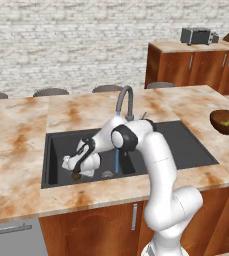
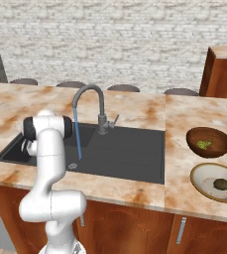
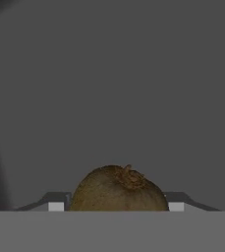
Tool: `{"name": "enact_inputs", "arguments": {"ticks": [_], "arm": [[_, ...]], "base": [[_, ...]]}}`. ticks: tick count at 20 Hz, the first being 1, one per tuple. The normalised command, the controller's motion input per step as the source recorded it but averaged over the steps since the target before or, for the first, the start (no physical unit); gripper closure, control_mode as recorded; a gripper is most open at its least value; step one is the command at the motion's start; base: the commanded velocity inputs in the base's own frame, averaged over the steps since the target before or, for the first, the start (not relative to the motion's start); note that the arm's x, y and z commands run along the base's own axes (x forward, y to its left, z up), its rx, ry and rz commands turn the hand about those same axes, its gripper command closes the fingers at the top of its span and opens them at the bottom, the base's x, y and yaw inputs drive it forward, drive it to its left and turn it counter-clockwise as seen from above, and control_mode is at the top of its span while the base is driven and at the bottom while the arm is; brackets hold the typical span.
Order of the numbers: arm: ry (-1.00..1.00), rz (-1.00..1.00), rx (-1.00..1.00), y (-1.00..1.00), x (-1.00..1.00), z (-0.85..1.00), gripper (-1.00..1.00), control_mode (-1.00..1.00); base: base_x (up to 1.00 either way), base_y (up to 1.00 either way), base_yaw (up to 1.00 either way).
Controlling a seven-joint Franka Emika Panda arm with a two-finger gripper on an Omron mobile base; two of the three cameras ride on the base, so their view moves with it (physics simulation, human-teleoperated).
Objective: Pick the kiwis from the sink and place them in one bowl. Place the broccoli in the other bowl. Then turn off the sink faucet.
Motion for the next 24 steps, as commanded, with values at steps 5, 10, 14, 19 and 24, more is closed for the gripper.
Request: {"name": "enact_inputs", "arguments": {"ticks": [5, 10, 14, 19, 24], "arm": [[0.0, 0.0, 0.0, 0.0, 0.0, 0.62, 1.0, -1.0], [-0.01, 0.0, 0.0, 0.0, 0.03, 0.66, 1.0, -1.0], [-0.07, 0.0, 0.0, 0.0, 0.03, 0.69, 1.0, -1.0], [-0.11, 0.0, 0.0, 0.0, 0.14, 0.82, 1.0, -1.0], [-0.24, 0.0, -0.02, 0.0, -0.03, 0.82, 1.0, -1.0]], "base": [[0.0, 0.0, 0.0], [0.0, 0.0, 0.0], [0.0, 0.0, 0.0], [0.0, 0.0, 0.0], [0.0, 0.0, 0.0]]}}
